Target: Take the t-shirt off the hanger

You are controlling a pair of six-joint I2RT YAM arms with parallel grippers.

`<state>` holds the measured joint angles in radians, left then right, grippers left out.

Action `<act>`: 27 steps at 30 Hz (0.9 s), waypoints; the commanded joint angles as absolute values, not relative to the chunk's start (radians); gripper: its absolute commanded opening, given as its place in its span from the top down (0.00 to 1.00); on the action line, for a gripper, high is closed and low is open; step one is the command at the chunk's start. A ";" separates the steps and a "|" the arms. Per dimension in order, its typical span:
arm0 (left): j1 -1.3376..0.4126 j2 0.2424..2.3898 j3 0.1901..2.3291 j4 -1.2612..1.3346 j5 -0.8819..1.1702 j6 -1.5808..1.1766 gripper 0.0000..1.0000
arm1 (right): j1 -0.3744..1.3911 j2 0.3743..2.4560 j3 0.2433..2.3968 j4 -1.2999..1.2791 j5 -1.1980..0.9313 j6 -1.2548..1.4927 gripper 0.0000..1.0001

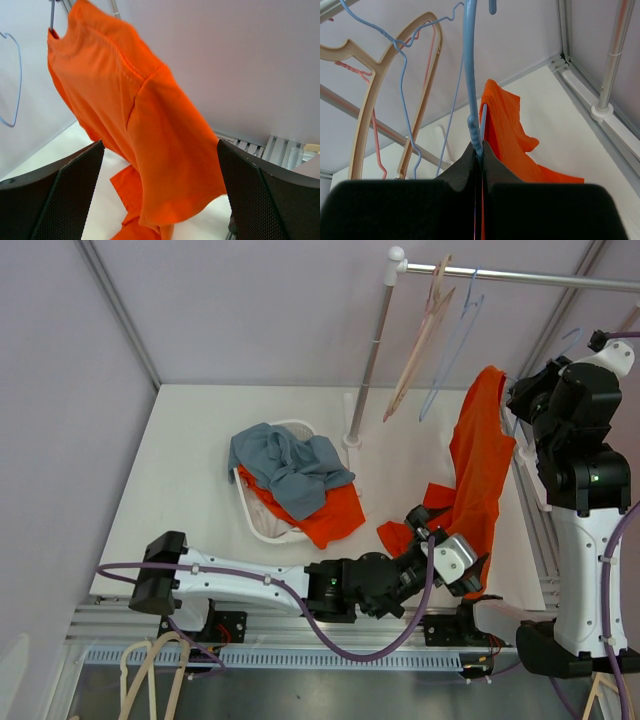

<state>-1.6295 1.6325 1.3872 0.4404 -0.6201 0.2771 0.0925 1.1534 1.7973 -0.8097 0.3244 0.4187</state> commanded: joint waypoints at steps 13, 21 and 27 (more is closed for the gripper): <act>-1.549 1.729 1.566 0.322 -0.515 0.170 0.31 | 0.144 1.137 1.796 -0.747 0.336 0.436 1.00; -1.528 1.744 1.632 0.276 -0.548 0.189 0.99 | 0.156 1.144 1.786 -0.750 0.356 0.430 1.00; -1.575 1.631 1.591 0.290 -0.572 0.251 0.99 | 0.156 1.167 1.718 -0.723 0.405 0.423 1.00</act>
